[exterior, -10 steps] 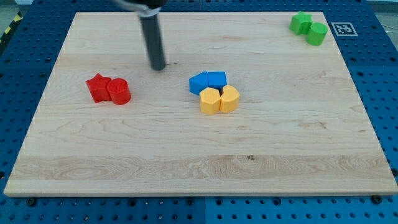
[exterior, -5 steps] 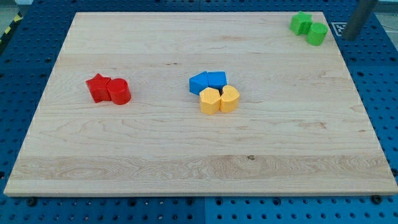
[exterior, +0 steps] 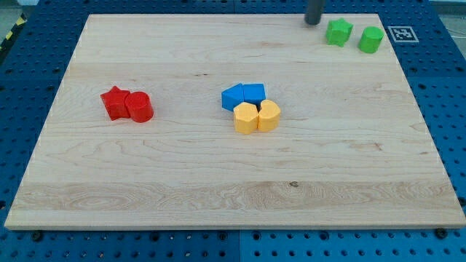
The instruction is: Move green star away from the green circle
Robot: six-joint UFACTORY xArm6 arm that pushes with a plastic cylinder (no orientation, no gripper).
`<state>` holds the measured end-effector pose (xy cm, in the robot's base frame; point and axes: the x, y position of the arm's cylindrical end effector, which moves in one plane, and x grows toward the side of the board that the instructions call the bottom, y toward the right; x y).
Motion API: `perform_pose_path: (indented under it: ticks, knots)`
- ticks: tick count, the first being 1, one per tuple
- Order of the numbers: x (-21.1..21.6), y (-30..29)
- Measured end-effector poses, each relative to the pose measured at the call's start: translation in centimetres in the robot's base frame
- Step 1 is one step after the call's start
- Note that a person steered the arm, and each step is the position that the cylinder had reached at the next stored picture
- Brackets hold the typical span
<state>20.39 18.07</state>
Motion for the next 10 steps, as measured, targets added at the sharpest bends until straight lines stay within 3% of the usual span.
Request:
perform_pose_path:
  ticks: [1,2,5,7,9,10]
  knots:
    - [0.0,6.9]
    - [3.1,8.6]
    - [6.1,-11.3]
    - [6.7,-10.3]
    - [13.3,-26.5]
    - [12.2,-27.4]
